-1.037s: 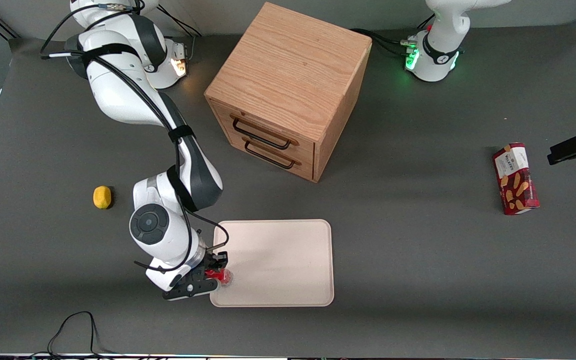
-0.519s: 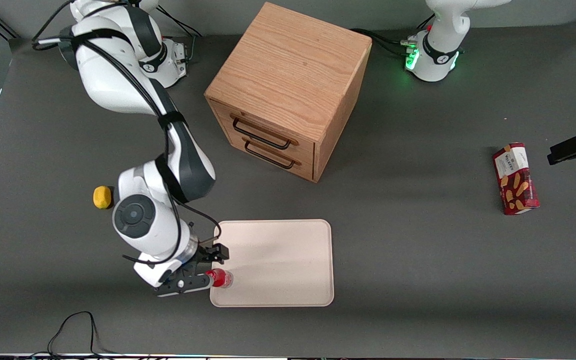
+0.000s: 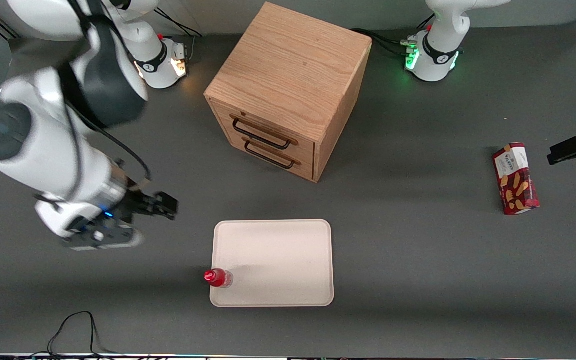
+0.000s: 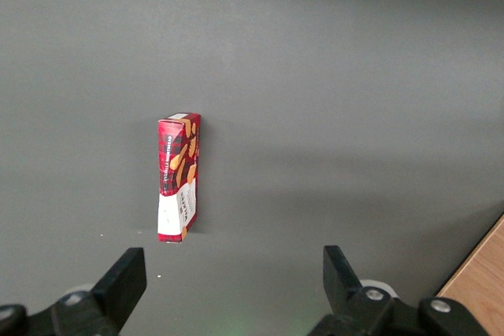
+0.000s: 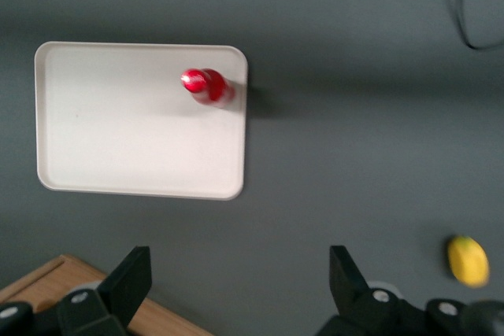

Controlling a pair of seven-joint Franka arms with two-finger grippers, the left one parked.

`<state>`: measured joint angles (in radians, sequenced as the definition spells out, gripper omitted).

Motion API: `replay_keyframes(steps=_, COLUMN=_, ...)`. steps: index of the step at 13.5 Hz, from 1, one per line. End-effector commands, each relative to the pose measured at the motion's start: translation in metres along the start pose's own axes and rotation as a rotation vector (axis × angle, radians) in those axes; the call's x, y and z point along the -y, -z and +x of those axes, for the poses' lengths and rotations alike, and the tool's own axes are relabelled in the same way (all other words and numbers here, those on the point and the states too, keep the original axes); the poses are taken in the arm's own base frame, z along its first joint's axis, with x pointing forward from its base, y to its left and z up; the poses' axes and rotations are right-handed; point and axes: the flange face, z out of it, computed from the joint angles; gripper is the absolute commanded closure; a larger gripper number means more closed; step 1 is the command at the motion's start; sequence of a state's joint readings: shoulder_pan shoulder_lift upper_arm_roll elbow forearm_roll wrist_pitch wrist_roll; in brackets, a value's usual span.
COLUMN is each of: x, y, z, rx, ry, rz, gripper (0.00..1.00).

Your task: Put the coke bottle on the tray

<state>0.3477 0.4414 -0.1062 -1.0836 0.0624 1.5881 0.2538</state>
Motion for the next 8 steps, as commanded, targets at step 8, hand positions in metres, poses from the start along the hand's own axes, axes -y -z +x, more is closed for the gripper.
replay_keyframes(steps=8, x=-0.202, y=0.058, z=-0.110, rx=0.014, ry=0.102, rz=0.038, gripper=0.00)
